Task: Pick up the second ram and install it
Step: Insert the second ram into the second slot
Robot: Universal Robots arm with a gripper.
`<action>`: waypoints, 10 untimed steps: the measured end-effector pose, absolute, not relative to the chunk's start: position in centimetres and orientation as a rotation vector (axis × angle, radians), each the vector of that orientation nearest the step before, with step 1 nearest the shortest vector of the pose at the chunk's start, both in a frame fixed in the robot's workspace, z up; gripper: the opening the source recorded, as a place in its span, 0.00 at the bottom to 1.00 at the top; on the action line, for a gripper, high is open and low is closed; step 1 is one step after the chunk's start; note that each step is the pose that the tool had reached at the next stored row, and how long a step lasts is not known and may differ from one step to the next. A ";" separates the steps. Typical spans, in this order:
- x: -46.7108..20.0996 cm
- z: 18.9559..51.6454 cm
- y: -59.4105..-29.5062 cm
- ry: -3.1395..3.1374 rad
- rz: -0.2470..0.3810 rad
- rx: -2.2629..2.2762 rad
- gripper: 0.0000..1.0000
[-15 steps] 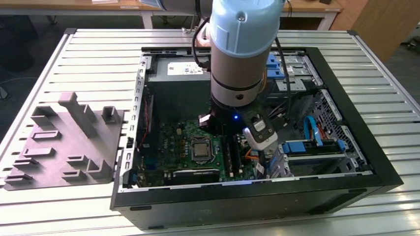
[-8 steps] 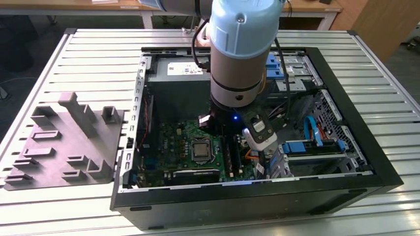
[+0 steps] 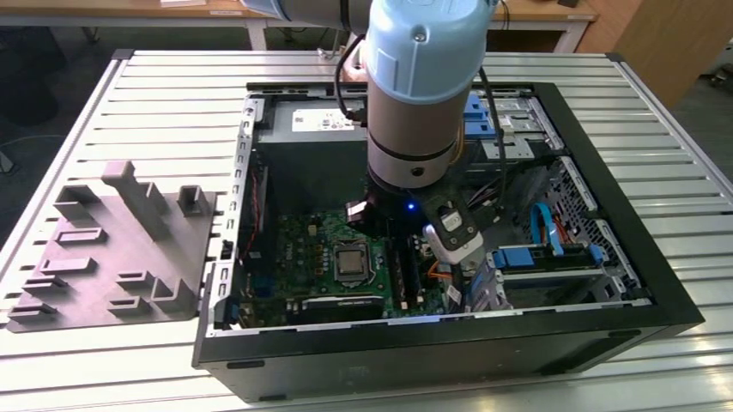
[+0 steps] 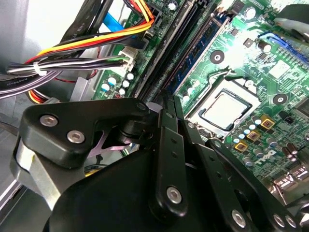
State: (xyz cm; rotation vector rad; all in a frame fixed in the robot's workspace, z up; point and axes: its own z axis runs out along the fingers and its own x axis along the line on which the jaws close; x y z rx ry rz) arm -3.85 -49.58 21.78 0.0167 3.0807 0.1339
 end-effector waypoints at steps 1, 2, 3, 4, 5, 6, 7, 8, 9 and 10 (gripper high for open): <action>-3.8 21.7 -49.6 3.081 0.134 0.017 0.11; -3.8 21.7 -49.6 3.081 0.134 0.017 0.11; -3.8 21.7 -49.6 3.081 0.134 0.017 0.11; -3.8 21.7 -49.6 3.081 0.134 0.017 0.11; -3.9 21.7 -49.6 3.081 0.134 0.017 0.11; -3.8 21.7 -49.6 3.081 0.134 0.017 0.11; -3.8 21.7 -49.6 3.081 0.134 0.017 0.11; -3.9 21.7 -49.6 3.081 0.134 0.017 0.11; -3.8 21.7 -49.6 3.081 0.135 0.017 0.11; -3.8 21.6 -49.6 3.081 0.134 0.017 0.11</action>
